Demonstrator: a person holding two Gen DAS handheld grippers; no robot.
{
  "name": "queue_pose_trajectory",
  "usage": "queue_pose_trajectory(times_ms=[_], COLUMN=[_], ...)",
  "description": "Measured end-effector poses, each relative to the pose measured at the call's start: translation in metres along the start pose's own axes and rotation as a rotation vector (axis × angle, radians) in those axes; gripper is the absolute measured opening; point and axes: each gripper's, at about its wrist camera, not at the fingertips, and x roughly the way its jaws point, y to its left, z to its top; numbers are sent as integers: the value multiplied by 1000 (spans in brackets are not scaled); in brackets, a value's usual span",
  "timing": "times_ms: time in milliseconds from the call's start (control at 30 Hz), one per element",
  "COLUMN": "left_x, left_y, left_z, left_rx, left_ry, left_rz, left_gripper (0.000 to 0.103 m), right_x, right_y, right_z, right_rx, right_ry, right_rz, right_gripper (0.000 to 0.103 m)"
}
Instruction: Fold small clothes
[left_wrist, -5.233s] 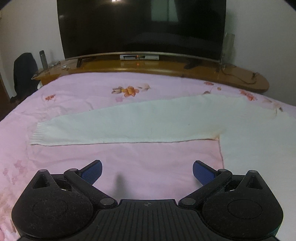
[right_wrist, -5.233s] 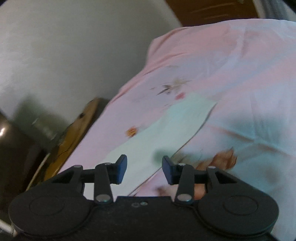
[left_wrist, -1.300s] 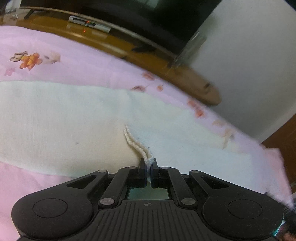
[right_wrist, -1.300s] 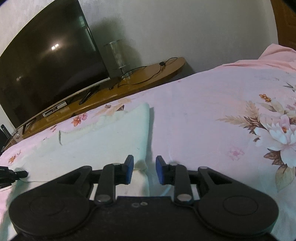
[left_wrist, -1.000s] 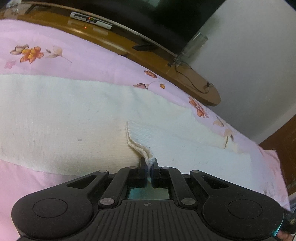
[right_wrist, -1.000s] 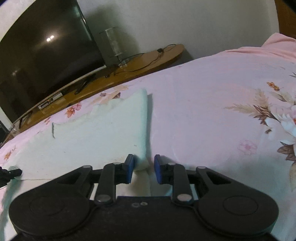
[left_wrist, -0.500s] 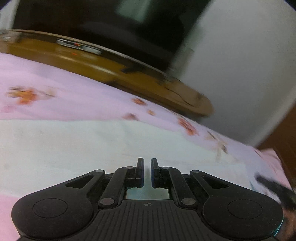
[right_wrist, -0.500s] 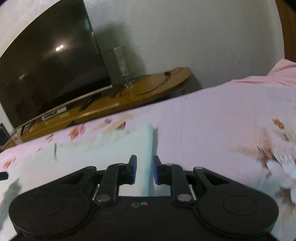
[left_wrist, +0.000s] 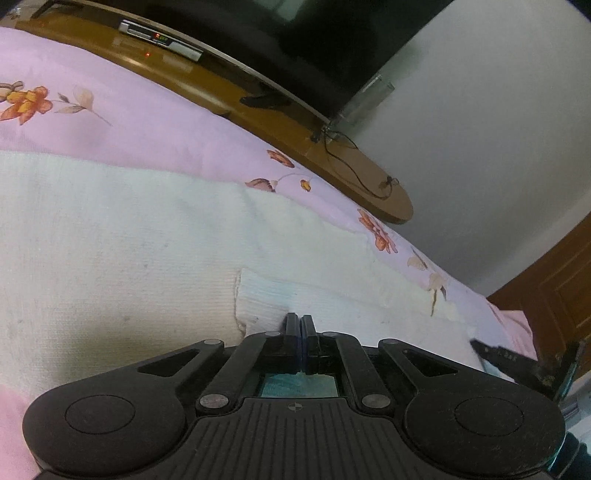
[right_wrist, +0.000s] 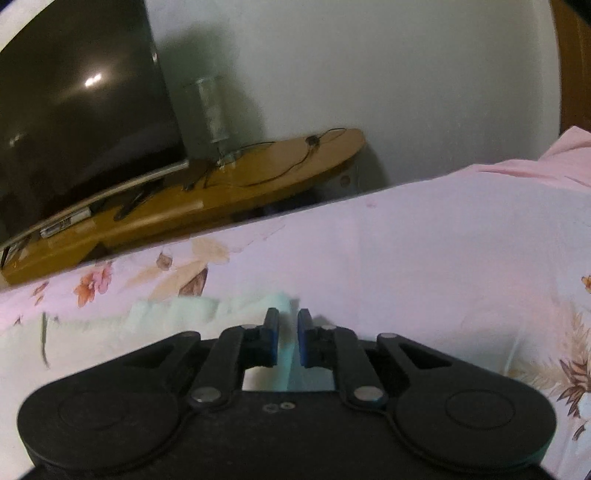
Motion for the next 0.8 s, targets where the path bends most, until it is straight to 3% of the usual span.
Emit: queue_pose_trajectory(times_ms=[67,100,133,200,267,300,367,400,467,567,633,733,800], left_x=[-16,-25,-33,-24,-27,-38,-71,-87,-126,-178,-207,-232,-236], left_y=[-4,-6,-10,-22,-33,-34,-27,-19,8,67,114,170,196], left_z=[-4,-8,-14,-18,-21,-22,-27,-30,-38,-49,-56,-66,-67], left_rx=[-13,-10,7,115,164,143,99,67,-21,-203,-380,-601,-723], left_ry=[-55,-105,-151,-88,-90,-110,-201,-229,-288,-351,-402,-486,-520], left_rz=[-3,3,53,175,230,226,218,231,262,319,340,238,144], left_gripper=[43,95,102,99,94,90,90,90,90,90,79,63,62], right_x=[-20,-38,-58,-76,-59,-65,-80,-95,-123,-150,-163,-176,-182], right_y=[6,10,15,25,32,31,27,24,21,13,2,-14,-20], right_z=[1,-2,-9,-29,-51,-57,-56,-57,-63,-79,-93,-105,-110], right_rx=[-23,-30,-51,-114,-178,-177,-95,-61,-45,-51,-50,-16,8], right_ry=[-22,-72,-118,-123,50,0,7,-30,-73,-67,-54,-32,-22], right_rz=[-45,-27,21,59,24,14,-5,16,42,45,34,9,-2], right_gripper=[15,16,20,21,21,21,23,23,24,25,25,26,27])
